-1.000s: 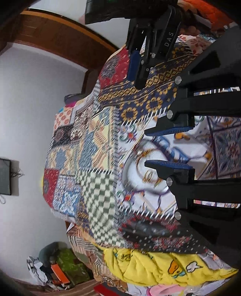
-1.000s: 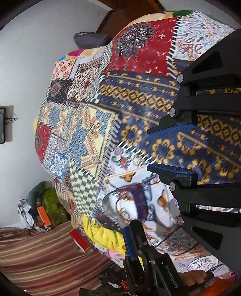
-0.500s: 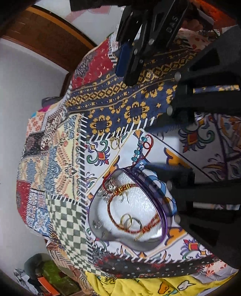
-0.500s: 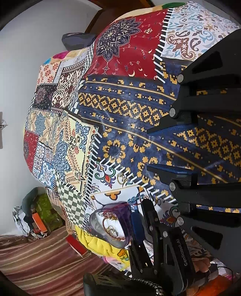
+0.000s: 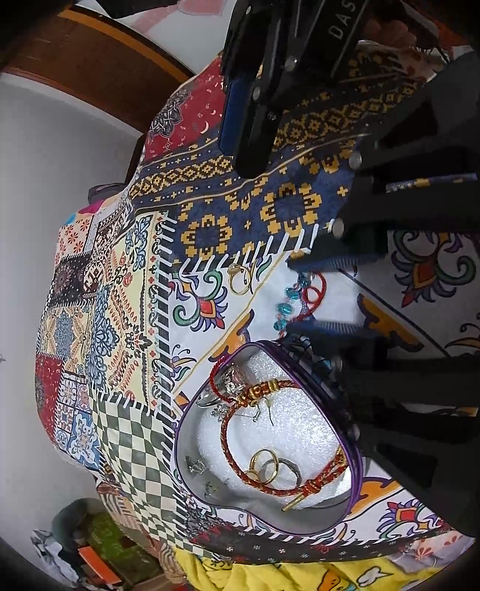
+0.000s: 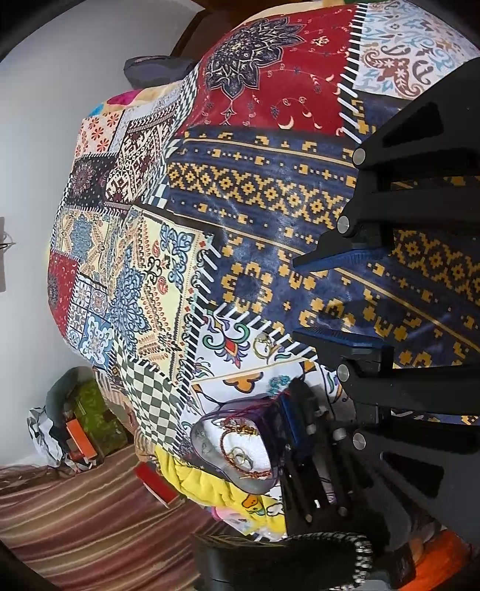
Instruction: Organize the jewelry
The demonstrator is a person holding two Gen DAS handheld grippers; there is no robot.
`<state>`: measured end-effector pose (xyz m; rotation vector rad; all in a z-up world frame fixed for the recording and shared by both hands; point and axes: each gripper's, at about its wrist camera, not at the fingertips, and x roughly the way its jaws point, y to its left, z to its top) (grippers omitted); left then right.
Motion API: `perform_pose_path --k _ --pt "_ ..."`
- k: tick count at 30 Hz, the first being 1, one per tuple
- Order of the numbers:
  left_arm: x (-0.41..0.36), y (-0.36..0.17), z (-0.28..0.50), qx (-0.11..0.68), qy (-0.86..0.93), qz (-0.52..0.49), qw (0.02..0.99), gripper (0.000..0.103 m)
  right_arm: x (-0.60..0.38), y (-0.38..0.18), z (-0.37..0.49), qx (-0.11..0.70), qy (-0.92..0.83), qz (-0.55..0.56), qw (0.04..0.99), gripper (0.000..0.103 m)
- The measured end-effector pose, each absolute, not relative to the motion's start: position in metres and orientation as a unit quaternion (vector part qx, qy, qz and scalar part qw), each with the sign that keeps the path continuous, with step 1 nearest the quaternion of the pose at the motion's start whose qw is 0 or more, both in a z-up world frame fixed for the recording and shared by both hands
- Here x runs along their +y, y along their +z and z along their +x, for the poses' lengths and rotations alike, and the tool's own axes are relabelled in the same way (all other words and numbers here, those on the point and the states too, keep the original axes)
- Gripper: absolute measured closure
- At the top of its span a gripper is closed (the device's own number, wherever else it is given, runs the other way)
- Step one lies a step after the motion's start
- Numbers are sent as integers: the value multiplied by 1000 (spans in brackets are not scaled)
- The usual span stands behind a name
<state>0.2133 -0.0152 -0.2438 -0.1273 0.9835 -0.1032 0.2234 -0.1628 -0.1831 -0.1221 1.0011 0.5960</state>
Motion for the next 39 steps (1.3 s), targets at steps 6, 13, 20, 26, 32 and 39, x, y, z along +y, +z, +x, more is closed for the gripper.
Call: perform_pose_path --k 6,13,20,26,32,39 --pt "-12 -244 214 471 -45 -62 879 98 -161 -185 222 482 292 -66 824 75" --pt "4 -237 206 465 -39 -76 881 99 -138 -192 235 491 310 -74 811 75" --pt "13 -226 195 450 -40 -82 888 99 -109 -207 243 502 324 -89 797 75" --pt "16 -224 195 445 -44 -84 890 99 -107 -213 250 502 316 -77 802 77" --pt "18 -228 197 449 -43 -91 888 99 -106 -212 247 495 306 -90 809 83" --pt "18 -211 191 428 -44 -93 898 99 -117 -205 240 502 304 -67 807 83"
